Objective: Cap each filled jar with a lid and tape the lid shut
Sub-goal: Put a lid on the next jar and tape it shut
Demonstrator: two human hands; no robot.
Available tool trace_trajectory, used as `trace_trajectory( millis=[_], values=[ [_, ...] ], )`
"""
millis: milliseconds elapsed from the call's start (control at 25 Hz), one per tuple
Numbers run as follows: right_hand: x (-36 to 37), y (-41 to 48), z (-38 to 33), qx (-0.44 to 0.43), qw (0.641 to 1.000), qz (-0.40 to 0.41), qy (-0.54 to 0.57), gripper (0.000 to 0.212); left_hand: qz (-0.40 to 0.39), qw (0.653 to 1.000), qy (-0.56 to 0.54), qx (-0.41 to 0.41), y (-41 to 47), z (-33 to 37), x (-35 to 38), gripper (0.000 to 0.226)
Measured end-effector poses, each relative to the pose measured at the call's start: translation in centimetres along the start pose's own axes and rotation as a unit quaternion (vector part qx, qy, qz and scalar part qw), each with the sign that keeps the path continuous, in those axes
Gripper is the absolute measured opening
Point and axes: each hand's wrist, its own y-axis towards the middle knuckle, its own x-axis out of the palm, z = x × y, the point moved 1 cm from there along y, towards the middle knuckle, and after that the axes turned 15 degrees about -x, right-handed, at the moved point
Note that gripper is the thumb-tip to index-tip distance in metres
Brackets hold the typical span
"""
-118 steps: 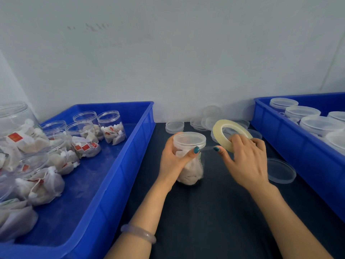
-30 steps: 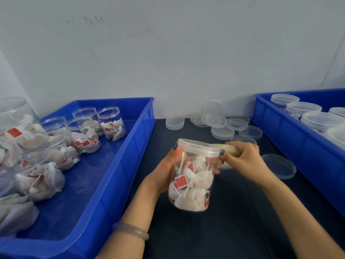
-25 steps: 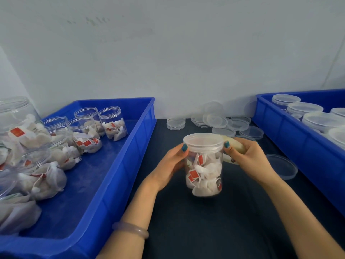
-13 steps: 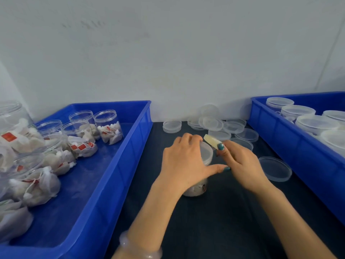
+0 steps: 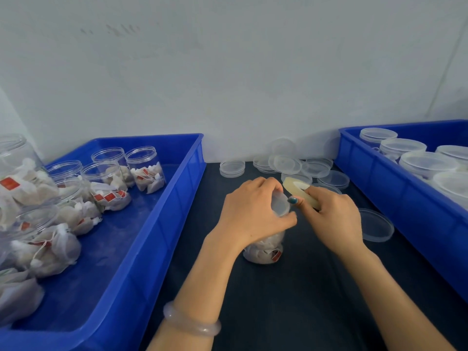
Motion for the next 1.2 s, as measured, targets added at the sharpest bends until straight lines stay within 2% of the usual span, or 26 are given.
trace_trajectory(
  millis=[80, 200, 480, 600, 760, 800, 920, 1080, 1200],
  values=[
    [0.4, 0.1, -0.3, 0.01, 0.999, 0.031, -0.008, 0.048, -0.001, 1.0, 0.006, 0.0, 0.1, 0.0, 0.2, 0.059],
    [1.3, 0.0, -0.8, 0.052, 0.997, 0.049, -0.013, 0.029, 0.018, 1.0, -0.003, 0.0, 0.0, -0.1, 0.3, 0.052],
    [2.3, 0.5, -1.3, 0.075, 0.989, 0.006, -0.125, 0.045, 0.026, 1.0, -0.012, -0.012, 0.1, 0.4, 0.8, 0.046],
    [3.3, 1.2, -0.9, 0.084, 0.985, -0.003, -0.152, 0.038, 0.022, 1.0, -0.005, -0.021, 0.0, 1.0, 0.3, 0.046],
    [2.1, 3.3, 3.3, 0.208, 0.967, -0.037, -0.139, 0.02, -0.001, 0.999, -0.045, 0.024, -2.5, 1.6, 0.5, 0.039],
    [1.5, 3.6, 3.9, 0.185, 0.973, -0.054, -0.13, 0.02, -0.006, 0.998, -0.053, 0.026, -2.7, 1.6, 0.5, 0.038],
    [1.3, 3.2, 3.9, 0.028, 0.984, -0.12, -0.13, 0.029, -0.016, 0.999, -0.033, 0.027, -2.1, 1.5, 0.2, 0.037],
    [2.5, 0.0, 3.2, -0.042, 0.965, -0.225, -0.125, 0.024, -0.023, 0.999, -0.02, 0.02, -1.9, 2.0, 0.1, 0.034],
    [3.5, -1.9, 3.6, -0.052, 0.955, -0.263, -0.129, 0.02, -0.026, 0.999, -0.025, -0.001, -1.8, 2.6, 0.1, 0.032]
  ],
)
